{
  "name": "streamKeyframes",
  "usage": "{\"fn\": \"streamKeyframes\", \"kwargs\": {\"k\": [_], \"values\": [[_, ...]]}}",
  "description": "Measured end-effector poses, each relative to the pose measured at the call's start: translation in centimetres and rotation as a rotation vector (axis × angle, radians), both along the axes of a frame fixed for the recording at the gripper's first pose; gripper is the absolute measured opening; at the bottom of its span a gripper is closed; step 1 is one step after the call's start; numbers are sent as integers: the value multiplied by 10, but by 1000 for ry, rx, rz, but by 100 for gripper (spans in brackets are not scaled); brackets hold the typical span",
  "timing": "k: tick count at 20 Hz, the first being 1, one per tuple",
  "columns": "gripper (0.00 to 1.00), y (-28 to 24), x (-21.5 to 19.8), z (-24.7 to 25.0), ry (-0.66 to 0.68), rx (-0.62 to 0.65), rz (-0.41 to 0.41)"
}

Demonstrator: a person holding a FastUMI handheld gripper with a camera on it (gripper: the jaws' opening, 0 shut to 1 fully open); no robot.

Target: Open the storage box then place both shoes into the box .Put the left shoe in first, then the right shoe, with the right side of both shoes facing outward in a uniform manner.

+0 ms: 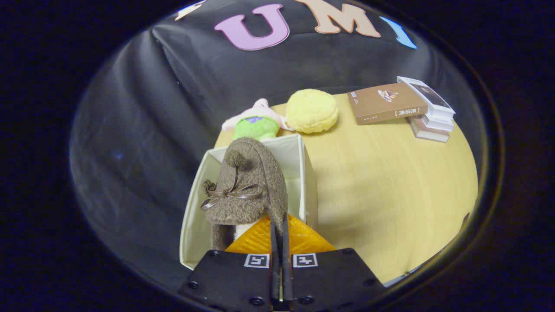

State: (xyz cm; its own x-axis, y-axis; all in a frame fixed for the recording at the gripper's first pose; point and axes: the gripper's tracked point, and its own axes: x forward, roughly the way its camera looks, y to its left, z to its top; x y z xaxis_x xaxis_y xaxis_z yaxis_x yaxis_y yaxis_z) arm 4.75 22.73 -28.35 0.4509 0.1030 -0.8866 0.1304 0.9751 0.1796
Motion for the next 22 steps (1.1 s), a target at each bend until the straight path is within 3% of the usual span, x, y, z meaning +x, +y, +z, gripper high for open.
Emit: {"fn": "streamKeyframes", "kwargs": {"k": [6,10,16,19,22], "values": [[10,1,4,-3,-64,-151,5],[46,11,8,17,-142,-153,70],[100,4,4,102,-431,-105,203],[100,-34,-5,155,-613,-158,225],[100,-87,-19,197,-735,-210,180]]}}
